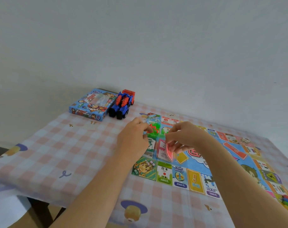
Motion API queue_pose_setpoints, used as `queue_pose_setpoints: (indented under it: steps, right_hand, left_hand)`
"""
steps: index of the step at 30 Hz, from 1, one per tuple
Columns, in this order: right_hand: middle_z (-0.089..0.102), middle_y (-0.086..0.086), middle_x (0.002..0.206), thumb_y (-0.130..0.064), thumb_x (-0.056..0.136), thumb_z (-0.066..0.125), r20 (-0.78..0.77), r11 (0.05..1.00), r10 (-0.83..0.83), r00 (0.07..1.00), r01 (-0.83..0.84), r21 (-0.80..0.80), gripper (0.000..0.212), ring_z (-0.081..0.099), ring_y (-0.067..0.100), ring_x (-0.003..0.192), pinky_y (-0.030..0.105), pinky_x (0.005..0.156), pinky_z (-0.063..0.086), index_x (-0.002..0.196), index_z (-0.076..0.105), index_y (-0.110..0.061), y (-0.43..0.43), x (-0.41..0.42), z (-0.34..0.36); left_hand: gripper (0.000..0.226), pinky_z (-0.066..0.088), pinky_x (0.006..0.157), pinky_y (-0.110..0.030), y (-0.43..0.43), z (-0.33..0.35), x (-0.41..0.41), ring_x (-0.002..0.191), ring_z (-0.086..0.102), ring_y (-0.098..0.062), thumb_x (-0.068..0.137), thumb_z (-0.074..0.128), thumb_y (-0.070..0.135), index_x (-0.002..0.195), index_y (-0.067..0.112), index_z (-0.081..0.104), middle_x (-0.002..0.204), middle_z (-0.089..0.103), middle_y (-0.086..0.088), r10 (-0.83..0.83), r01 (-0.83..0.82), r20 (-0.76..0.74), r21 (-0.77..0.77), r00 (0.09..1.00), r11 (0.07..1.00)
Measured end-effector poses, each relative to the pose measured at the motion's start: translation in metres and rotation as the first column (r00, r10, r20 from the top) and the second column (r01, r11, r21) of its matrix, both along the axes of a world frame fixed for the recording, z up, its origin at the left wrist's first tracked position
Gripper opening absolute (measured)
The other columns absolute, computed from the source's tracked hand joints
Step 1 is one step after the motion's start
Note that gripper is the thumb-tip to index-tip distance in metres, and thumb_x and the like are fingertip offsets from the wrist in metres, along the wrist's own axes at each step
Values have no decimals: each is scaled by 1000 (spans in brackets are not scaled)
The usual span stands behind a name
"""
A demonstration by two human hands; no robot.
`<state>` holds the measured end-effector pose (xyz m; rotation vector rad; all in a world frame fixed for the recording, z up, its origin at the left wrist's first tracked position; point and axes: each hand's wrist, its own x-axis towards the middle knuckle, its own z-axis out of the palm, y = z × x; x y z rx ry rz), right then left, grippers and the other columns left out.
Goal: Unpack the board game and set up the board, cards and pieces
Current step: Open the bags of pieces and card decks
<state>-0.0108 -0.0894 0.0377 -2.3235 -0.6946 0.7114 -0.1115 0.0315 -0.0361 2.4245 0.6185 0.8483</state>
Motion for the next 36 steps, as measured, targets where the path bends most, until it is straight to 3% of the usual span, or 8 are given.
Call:
queue_pose_setpoints:
  steps: [5, 14, 28, 33, 36]
  right_hand:
    - [73, 13, 71, -4, 81, 68, -50, 998, -27, 998, 30, 58, 7, 67, 19, 57, 27, 59, 59, 85, 63, -3, -6, 2, -2]
    - [70, 13, 67, 0, 80, 67, -81, 994, -39, 996, 47, 102, 15, 66, 19, 55, 29, 62, 59, 92, 60, -4, -6, 0, -4]
    - [72, 12, 71, -1, 80, 68, -147, 990, -36, 988, 55, 130, 12, 68, 19, 61, 28, 62, 58, 88, 62, -6, -9, 6, -8]
    - [67, 10, 67, 2, 82, 64, -92, 987, -16, 996, 30, 157, 26, 62, 16, 52, 28, 57, 56, 101, 58, -15, -7, 3, -10]
    - [65, 10, 69, 2, 82, 59, -11, 987, 34, 999, -32, 157, 26, 60, 16, 52, 26, 54, 55, 97, 61, -19, -4, 0, -13]
  left_hand:
    - [24, 41, 63, -19, -1, 1, -1, 75, 43, -4, 87, 58, 10, 97, 31, 66, 102, 51, 16, -6, 6, 7, -18, 1000, 1000]
    - [23, 44, 65, -21, 0, 1, -2, 77, 45, -5, 87, 58, 11, 96, 31, 66, 101, 51, 15, -8, 8, -1, -21, 1000, 1000]
    - [22, 44, 64, -21, 1, 0, -1, 76, 45, -4, 87, 58, 12, 95, 30, 66, 100, 50, 16, -11, 11, 4, -28, 1000, 1000]
    - [21, 44, 64, -22, 1, -1, -2, 75, 45, -4, 87, 58, 11, 94, 30, 66, 98, 48, 16, -7, 7, 4, -33, 1000, 999]
    - [22, 41, 63, -22, 1, -1, -2, 75, 45, -5, 87, 58, 11, 94, 30, 66, 99, 49, 15, -8, 9, 7, -31, 1000, 999]
